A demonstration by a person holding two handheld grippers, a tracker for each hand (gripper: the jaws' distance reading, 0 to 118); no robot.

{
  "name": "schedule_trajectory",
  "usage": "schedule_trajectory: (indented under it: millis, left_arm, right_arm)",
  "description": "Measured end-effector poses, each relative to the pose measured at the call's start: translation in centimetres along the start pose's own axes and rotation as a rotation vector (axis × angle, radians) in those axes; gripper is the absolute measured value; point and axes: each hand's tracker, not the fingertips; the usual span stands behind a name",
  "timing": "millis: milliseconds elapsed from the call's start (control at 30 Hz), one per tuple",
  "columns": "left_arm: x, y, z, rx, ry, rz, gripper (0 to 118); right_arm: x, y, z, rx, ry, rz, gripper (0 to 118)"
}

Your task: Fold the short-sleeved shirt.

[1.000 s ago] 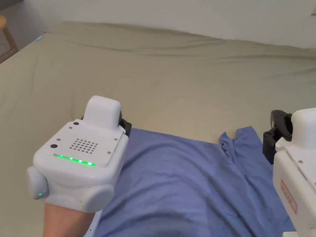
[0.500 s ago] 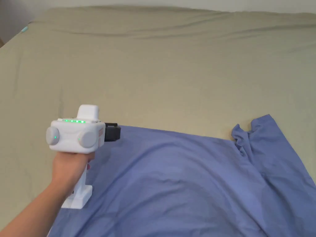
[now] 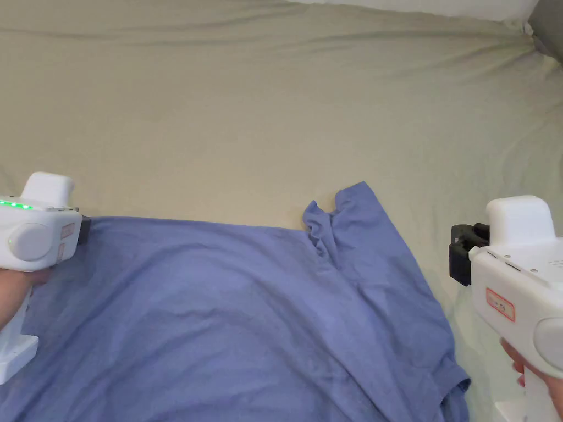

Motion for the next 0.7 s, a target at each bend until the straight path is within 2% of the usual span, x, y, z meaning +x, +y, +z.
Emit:
schedule_trajectory:
  millis: [67,100,133,167,300,433,567,633,667,700]
  left_arm:
    - [0.0,-0.3,2.9,0.050,0.017,0.037,0]
    - [-0.6,-0.6,4.2,0.075,0.023,0.060,0]
    - [-1.1,-1.0,5.2,0.085,0.022,0.074,0]
    - [-1.5,-1.3,6.8,0.101,0.015,0.085,0]
    - [-3.2,-3.4,11.5,0.149,0.054,0.114,0]
    - [-4.0,-5.0,13.6,0.148,0.056,0.108,0]
    - [-3.4,-6.3,14.3,0.137,0.078,0.063,0]
    - [-3.3,-6.7,14.4,0.128,0.079,0.048,0]
    - [-3.0,-7.2,14.4,0.125,0.078,0.046,0]
    - [-3.0,-7.4,14.5,0.120,0.078,0.047,0]
  right_arm:
    - [0.7,0.1,-1.6,-0.067,0.052,-0.034,26]
    - [1.2,0.1,-2.8,-0.097,0.068,-0.043,60]
    - [1.4,-0.1,-3.9,-0.132,0.114,-0.057,100]
    - [1.8,-0.3,-5.2,-0.164,0.108,-0.052,107]
    - [1.6,-1.5,-10.0,-0.271,0.078,-0.028,107]
    - [1.0,-3.2,-13.4,-0.412,0.086,-0.064,107]
    - [-0.6,-4.4,-13.2,-0.423,0.079,-0.026,105]
    - [-0.9,-4.4,-13.0,-0.408,0.072,-0.023,98]
    - [-0.9,-4.4,-13.0,-0.406,0.075,-0.023,89]
    - [-0.9,-4.2,-12.8,-0.405,0.103,-0.045,73]
